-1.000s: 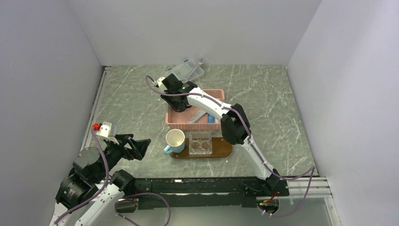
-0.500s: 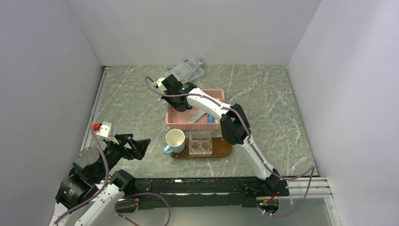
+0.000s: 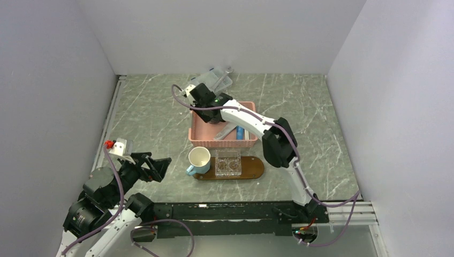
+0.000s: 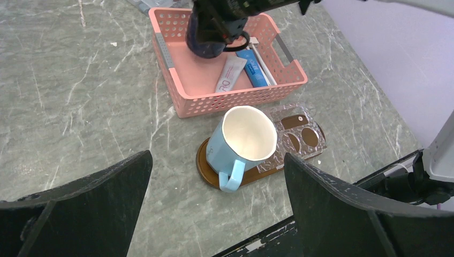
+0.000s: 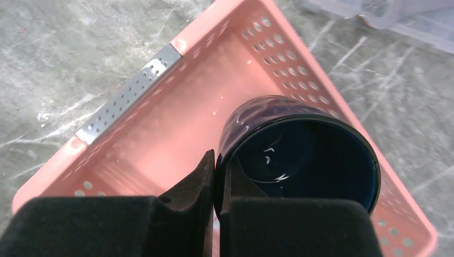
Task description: Prepare toiletry sets of a toothbrush and toothpaste on the tray
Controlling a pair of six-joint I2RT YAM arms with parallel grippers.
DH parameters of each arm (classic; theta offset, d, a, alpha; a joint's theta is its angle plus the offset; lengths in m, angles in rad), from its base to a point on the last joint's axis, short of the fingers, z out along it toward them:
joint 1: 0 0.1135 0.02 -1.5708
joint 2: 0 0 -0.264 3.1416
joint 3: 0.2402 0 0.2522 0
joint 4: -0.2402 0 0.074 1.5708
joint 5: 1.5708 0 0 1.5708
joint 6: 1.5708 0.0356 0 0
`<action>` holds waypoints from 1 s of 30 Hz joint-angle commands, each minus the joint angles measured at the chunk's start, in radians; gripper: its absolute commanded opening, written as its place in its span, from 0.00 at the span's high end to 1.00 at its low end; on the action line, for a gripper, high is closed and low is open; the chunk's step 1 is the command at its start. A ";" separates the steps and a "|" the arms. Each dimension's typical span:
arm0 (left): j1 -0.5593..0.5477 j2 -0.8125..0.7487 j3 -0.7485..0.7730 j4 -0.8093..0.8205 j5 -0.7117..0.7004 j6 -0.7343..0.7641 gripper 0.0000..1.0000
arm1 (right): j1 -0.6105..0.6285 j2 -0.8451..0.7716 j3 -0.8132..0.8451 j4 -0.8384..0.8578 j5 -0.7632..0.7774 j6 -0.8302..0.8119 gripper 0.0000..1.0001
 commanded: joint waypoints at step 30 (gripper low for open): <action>0.004 0.011 0.004 0.023 -0.004 -0.005 0.01 | 0.017 -0.986 -0.612 -0.149 0.141 0.268 1.00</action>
